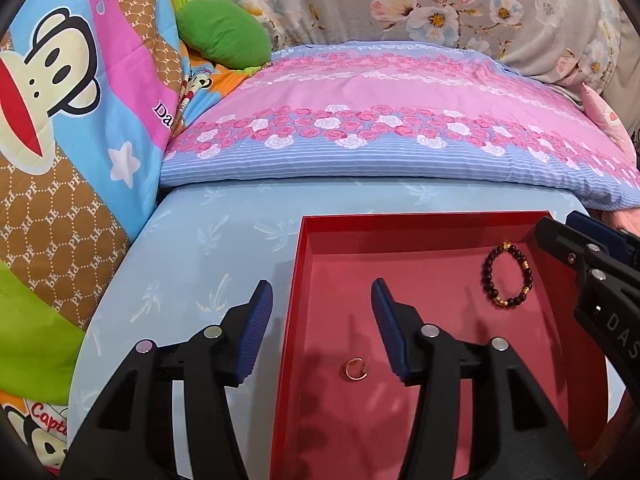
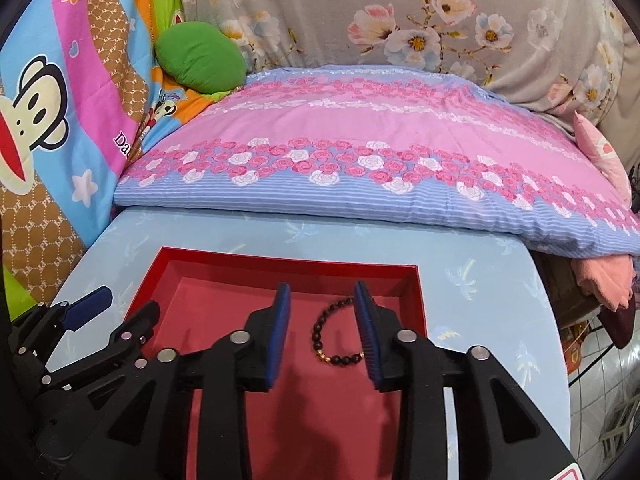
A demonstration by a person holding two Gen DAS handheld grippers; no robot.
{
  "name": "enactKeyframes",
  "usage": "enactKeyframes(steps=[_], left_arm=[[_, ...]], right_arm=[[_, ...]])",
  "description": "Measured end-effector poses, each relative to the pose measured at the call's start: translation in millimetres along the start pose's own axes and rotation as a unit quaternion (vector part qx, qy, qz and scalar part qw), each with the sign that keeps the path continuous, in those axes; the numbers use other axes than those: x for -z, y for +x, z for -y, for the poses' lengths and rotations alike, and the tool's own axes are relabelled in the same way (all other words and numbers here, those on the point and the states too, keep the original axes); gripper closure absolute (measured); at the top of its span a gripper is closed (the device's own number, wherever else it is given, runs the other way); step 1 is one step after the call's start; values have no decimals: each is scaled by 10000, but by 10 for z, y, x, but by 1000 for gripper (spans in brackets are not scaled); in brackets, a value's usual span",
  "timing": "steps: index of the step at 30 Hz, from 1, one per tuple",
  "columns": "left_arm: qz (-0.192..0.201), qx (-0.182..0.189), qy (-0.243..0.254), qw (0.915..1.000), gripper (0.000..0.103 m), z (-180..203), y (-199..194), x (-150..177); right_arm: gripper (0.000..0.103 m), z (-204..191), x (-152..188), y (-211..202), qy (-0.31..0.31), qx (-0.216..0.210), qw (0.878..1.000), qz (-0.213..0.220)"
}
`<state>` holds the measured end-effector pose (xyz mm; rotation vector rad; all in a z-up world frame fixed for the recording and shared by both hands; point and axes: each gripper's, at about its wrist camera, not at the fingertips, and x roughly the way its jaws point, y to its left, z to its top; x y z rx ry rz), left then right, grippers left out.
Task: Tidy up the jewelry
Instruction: 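Open the left tool over the red box while the right tool releases the black bracelet, then withdraw both tools from the red box back over the jewelry pile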
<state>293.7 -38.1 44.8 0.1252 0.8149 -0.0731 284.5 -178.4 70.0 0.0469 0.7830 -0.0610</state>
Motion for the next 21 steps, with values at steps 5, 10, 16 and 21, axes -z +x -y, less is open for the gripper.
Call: enactKeyframes(steps=[5, 10, 16, 21], left_arm=[[23, 40, -22, 10000, 53, -14, -121, 44], [69, 70, -53, 9999, 49, -35, -324, 130], [160, 60, 11, 9999, 47, -45, -650, 313], [211, 45, 25, 9998, 43, -27, -920, 499]], right_arm=[[63, -34, 40, -214, -39, -21, 9999, 165], [60, -52, 151, -494, 26, -142, 9995, 272], [60, -120, 416, -832, -52, -150, 9992, 368], [58, -190, 691, -1109, -152, -190, 9990, 378]])
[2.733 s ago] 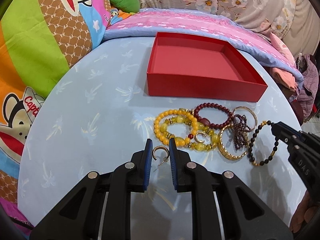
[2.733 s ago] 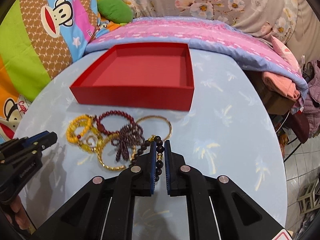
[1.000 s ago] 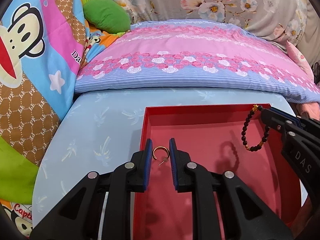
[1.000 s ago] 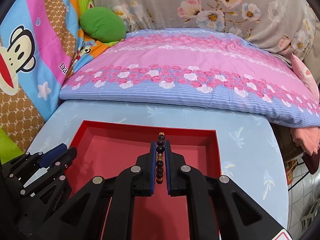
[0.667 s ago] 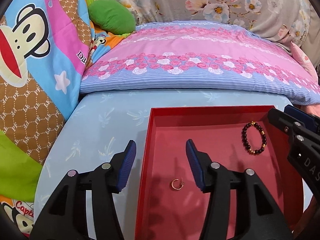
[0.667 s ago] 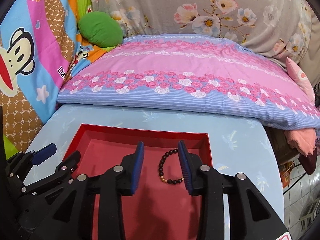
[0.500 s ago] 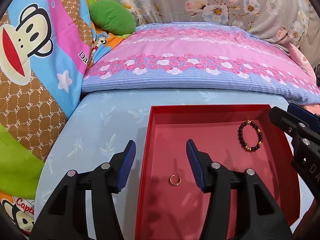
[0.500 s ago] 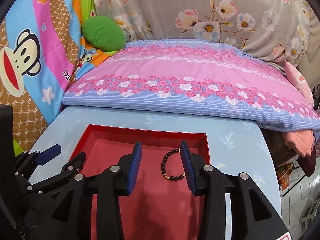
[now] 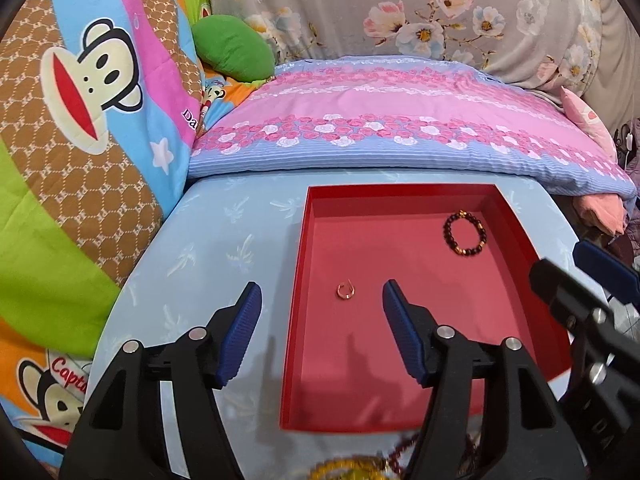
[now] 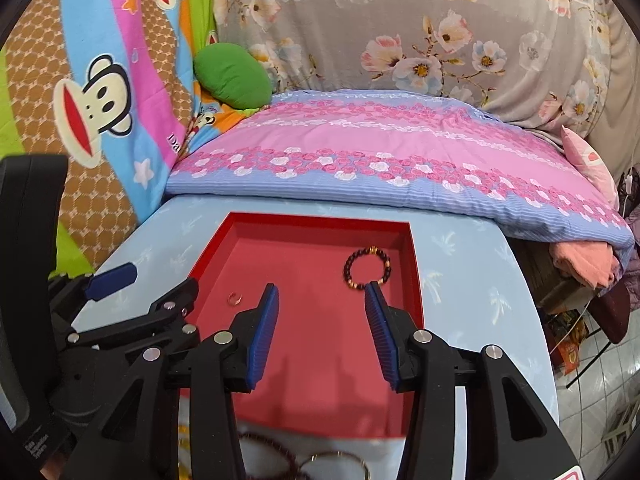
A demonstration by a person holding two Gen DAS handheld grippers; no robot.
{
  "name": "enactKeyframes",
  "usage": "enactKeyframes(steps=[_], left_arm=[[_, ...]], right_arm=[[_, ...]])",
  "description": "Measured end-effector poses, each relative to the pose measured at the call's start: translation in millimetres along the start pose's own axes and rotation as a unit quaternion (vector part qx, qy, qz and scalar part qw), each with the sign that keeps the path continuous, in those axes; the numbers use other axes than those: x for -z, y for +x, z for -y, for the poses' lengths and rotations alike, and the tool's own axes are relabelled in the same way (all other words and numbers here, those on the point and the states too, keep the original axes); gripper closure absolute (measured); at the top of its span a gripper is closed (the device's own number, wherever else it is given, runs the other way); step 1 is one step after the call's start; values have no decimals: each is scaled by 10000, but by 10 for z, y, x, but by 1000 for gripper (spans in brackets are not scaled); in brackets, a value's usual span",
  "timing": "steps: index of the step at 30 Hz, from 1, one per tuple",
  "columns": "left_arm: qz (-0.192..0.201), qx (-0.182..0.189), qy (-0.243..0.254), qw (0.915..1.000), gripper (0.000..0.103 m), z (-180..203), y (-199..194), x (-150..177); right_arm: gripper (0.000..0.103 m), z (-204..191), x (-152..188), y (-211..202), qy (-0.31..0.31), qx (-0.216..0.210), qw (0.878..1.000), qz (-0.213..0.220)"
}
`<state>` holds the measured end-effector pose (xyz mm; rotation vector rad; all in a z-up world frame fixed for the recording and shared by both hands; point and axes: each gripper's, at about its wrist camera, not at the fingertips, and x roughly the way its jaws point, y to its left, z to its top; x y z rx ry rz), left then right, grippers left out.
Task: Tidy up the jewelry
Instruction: 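Withdraw both tools from the red box back over the jewelry pile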
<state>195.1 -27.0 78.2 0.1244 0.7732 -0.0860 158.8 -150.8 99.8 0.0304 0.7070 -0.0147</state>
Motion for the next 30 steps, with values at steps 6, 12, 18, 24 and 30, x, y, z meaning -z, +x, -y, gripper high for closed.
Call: enactKeyframes(steps=[6, 12, 18, 24, 30], left_arm=[[-46, 0, -86, 10000, 43, -29, -228, 230], [-129, -16, -150, 9998, 43, -58, -373, 441], [-206, -18, -220, 9995, 43, -85, -461, 621], [-336, -24, -255, 9991, 43, -93, -471, 779], [-453, -51, -254, 9986, 43, -109, -444, 908]], right_arm=[[56, -21, 293, -262, -1, -79, 9999, -85], [56, 0, 510, -436, 38, -122, 9998, -167], [56, -7, 692, -532, 27, -145, 9996, -261], [56, -31, 838, -539, 21, -195, 9991, -387], [56, -67, 919, -513, -2, -254, 9985, -490]])
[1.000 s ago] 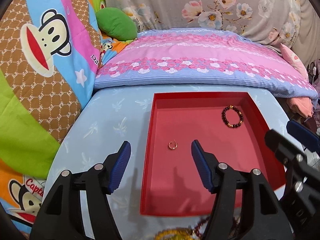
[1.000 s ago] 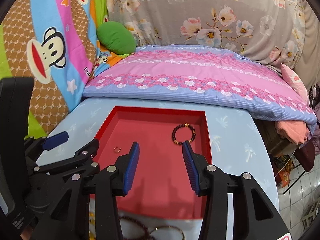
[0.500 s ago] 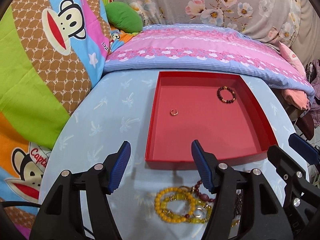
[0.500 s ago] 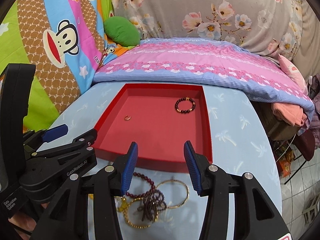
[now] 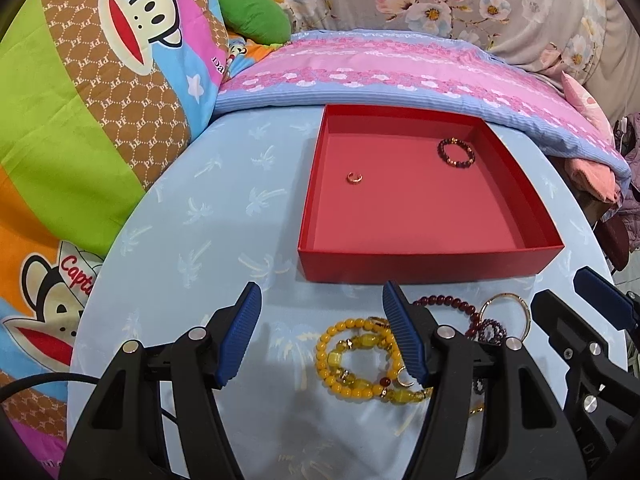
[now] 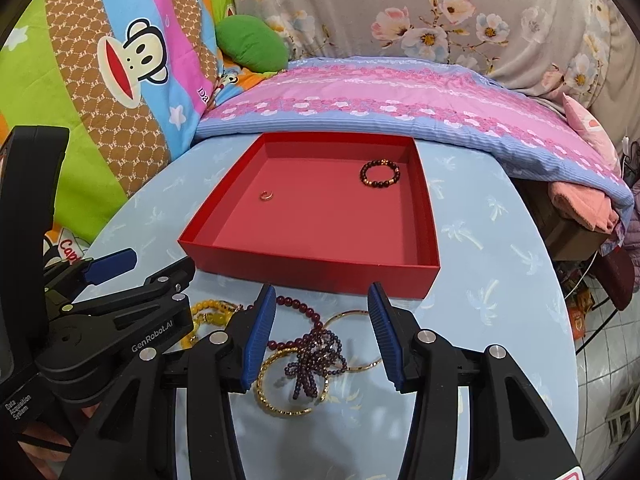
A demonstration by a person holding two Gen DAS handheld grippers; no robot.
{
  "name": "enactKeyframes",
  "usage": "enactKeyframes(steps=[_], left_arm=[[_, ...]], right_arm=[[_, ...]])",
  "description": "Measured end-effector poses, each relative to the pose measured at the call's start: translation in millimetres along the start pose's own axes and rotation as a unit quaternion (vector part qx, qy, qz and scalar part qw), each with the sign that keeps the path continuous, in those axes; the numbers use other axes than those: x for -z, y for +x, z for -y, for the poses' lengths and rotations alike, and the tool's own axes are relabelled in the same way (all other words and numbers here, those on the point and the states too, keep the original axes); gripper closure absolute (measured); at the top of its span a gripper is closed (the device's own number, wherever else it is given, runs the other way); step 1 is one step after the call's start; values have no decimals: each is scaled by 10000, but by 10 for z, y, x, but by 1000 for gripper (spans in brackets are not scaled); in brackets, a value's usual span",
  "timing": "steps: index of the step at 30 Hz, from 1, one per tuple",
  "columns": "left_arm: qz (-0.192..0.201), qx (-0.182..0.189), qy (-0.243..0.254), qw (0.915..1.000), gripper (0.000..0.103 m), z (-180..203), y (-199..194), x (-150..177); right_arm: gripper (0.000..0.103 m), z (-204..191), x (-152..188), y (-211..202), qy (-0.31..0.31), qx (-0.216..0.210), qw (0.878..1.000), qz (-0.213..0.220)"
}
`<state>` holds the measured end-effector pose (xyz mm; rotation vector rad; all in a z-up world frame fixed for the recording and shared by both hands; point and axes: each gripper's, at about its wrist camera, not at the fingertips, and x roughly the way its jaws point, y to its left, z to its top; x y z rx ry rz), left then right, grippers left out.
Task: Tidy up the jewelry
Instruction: 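Withdraw both tools from the red box back over the jewelry pile, then grip the yellow bead bracelet with the left tool while the right tool grips the garnet bow piece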
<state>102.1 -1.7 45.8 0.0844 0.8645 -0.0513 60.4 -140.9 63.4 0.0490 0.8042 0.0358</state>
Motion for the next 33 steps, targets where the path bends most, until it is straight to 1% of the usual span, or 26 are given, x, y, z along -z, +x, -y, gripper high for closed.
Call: enactKeyframes(steps=[10, 19, 22, 26, 28, 30, 33], left_arm=[[-158, 3, -80, 9998, 43, -68, 36, 189], [-478, -21, -329, 9983, 43, -301, 186, 468], [-497, 6, -428, 9978, 43, -349, 200, 516], [-502, 38, -439, 9978, 43, -362, 215, 515], [-499, 68, -422, 9978, 41, -343, 226, 505], [-490, 40, -412, 9979, 34, -322, 247, 496], [-522, 66, -368, 9979, 33, -285, 316, 478]], right_arm=[[56, 26, 178, 23, -24, 24, 9999, -148], [56, 201, 462, 136, 124, 143, 9985, -523], [56, 203, 528, 156, 113, 134, 9981, -583], [56, 239, 552, 189, 158, 181, 9978, -620], [56, 285, 535, 206, 253, 195, 9975, -624], [56, 301, 505, 215, 289, 193, 9975, -613], [56, 269, 470, 238, 223, 157, 9978, -602]])
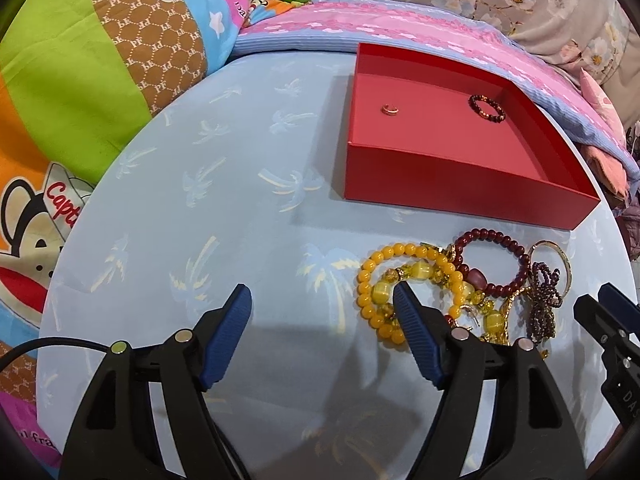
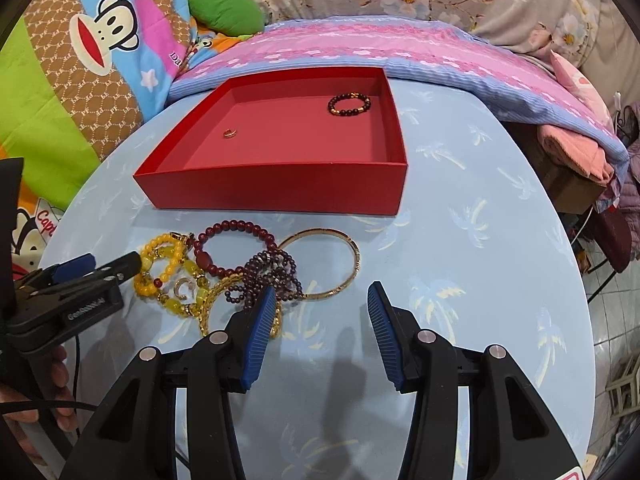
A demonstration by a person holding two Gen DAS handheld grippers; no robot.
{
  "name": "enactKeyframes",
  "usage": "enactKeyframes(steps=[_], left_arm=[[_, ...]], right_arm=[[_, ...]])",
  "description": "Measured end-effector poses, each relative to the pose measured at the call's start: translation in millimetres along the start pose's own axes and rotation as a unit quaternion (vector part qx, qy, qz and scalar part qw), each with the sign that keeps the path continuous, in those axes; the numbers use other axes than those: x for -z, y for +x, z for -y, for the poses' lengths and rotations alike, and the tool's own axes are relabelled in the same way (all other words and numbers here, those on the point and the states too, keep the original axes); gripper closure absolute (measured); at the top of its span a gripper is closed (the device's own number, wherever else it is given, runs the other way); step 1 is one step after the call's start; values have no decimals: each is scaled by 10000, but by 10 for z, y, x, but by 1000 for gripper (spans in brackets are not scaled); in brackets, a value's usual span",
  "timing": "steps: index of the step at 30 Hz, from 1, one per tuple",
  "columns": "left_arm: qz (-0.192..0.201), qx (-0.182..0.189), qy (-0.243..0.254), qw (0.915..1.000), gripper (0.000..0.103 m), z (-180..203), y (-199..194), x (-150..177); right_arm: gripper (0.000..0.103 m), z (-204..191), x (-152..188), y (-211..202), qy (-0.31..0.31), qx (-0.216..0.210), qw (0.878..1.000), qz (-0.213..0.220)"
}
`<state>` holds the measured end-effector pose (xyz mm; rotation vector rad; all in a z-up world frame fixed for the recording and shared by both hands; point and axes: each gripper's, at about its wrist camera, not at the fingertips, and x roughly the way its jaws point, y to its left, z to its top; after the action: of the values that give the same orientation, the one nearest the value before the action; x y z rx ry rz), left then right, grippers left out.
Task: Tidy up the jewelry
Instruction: 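Grip the yellow bead bracelet with the left tool while the right tool grips the garnet bow piece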
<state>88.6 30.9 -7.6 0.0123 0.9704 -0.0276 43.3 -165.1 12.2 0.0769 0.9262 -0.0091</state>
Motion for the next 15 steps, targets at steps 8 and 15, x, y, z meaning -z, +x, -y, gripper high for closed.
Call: enactKeyframes(steps=[8, 15], left_arm=[[-21, 171, 64, 9998, 42, 42, 160, -52], [21, 512, 247, 9984, 86, 124, 139, -79]], right_arm=[[56, -133, -37, 72, -119, -143, 9998, -45], [56, -135, -66, 121, -79, -183, 9998, -87]])
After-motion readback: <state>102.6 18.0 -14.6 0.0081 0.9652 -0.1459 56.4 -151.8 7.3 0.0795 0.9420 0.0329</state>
